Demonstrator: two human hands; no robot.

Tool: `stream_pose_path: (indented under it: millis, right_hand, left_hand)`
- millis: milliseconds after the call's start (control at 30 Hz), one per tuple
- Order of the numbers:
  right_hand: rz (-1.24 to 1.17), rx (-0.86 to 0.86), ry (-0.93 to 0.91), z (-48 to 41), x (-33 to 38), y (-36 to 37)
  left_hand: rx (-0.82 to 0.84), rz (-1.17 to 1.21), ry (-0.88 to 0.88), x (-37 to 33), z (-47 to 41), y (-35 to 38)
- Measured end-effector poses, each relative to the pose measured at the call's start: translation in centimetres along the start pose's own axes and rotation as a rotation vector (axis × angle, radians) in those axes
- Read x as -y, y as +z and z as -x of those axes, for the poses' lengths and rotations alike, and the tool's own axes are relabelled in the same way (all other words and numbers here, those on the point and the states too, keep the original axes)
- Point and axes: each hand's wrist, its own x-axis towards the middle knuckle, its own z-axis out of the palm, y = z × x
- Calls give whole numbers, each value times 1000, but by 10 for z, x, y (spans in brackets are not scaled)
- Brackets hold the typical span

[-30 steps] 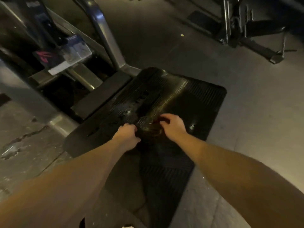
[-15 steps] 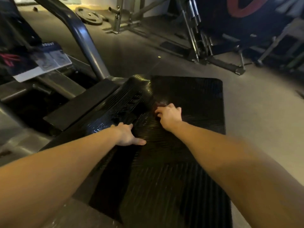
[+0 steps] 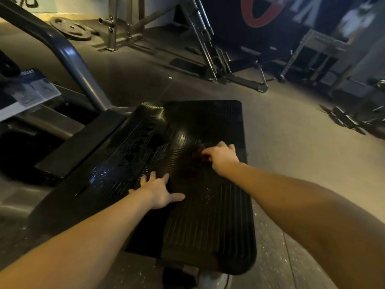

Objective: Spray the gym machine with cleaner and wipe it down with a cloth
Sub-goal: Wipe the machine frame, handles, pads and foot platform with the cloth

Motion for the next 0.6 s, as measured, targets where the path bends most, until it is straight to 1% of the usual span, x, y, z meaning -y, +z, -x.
stream_pose_path:
  millis: [33,133,200,300,367,400,467,533,600]
  right_hand:
    - [-26,-30,28,2,2,1]
    - [-81,-39,-92,22,17,17]
    - [-114,-50,-99,33,-4,13]
    - [-67,-117,104,34,-57,1]
    - [-130,-129,207,30,-71,3]
    - [-192,-115,199,27,-66,6]
    - [-282,-72,127,19,-41,15]
    - [-332,-30,41,7,0,27]
    - [-349,13,-78,-8,50,43]
  left_hand:
    - [4,5,-7,0,-1,0]
    - [11,1,-20,2,-2,-1]
    - [29,8,2,1,0,-3]
    - [20,7,19,2,1,-2]
    - [5,12,7,3,-1,1]
    - [-3,4,7,3,-2,2]
    - [0,5,16,-1,-1,2]
    - [14,22,24,0,3,-3]
    - [-2,-23,7,10,8,-7]
